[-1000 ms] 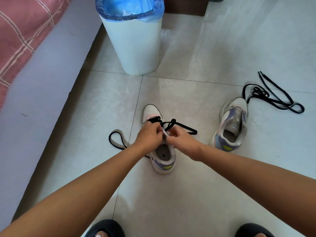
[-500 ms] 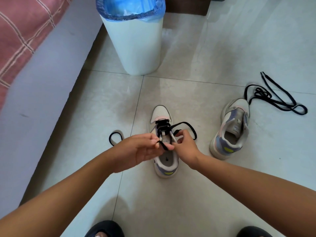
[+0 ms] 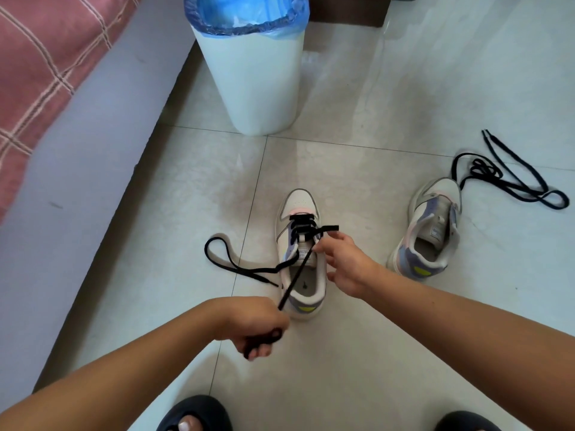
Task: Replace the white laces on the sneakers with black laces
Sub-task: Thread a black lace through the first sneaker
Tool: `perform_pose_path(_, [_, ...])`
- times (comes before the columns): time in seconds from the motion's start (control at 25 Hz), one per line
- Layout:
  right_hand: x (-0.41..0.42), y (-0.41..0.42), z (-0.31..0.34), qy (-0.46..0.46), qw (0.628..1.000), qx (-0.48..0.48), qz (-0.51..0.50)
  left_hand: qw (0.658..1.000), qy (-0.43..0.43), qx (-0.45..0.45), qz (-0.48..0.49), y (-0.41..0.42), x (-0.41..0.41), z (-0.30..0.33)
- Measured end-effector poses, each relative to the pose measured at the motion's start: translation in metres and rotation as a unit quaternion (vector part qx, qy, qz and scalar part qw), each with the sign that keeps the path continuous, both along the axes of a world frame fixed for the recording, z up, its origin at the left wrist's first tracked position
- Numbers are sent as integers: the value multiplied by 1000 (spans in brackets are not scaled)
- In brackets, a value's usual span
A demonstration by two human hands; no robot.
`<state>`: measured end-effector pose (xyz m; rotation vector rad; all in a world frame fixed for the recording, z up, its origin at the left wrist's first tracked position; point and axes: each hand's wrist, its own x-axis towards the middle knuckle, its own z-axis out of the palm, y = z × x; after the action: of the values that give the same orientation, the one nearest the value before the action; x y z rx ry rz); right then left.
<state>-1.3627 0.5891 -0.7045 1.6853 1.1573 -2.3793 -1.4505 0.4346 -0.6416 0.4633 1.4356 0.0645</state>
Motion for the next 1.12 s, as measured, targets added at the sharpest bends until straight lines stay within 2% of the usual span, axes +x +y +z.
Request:
perform_pose_path(0.04, [-1,4,-1,-2,1000,0,-29,996,78,5,-36,1,-3,-3])
perform_pose_path(0.12, [0,16,-4,-26,996,89,-17,990,132,38,-17,5,-11,-5])
perform_pose_path(0.16, [1,23,-5,-44,983,176,40,989,136,58,21,8,-15,-2])
perform_pose_path(0.24, [0,35,-2,-60,925,335,168,977,175,108,56,17,-20,4])
perform_pose_path(0.28, [-1,40,0,-58,910,361,193,966,216,133,49,21,-22,5])
perform_pose_path(0.36, [-4,52,10,-40,931,319,173,940,298,169,10,27,-21,3])
perform_pose_path(0.48, [-5,68,27,38,991,118,51,910,365,188,-62,33,-15,-2])
perform_pose_path(0.56, [-4,70,30,52,997,55,-11,895,390,197,-89,37,-9,-2])
perform_pose_path(0.68, [-4,62,25,-17,995,95,27,853,450,232,-131,46,-1,-3])
perform_pose_path(0.76, [-1,59,25,-20,995,97,24,829,470,255,-161,55,5,-7])
perform_pose_path(0.92, [11,65,25,26,996,67,-48,824,481,245,-171,74,10,-20])
perform_pose_path(1.0, [14,73,29,29,999,42,-7,823,489,232,-173,79,10,-23])
perform_pose_path(1.12, [19,88,39,5,987,-16,158,824,491,232,-162,81,12,-22])
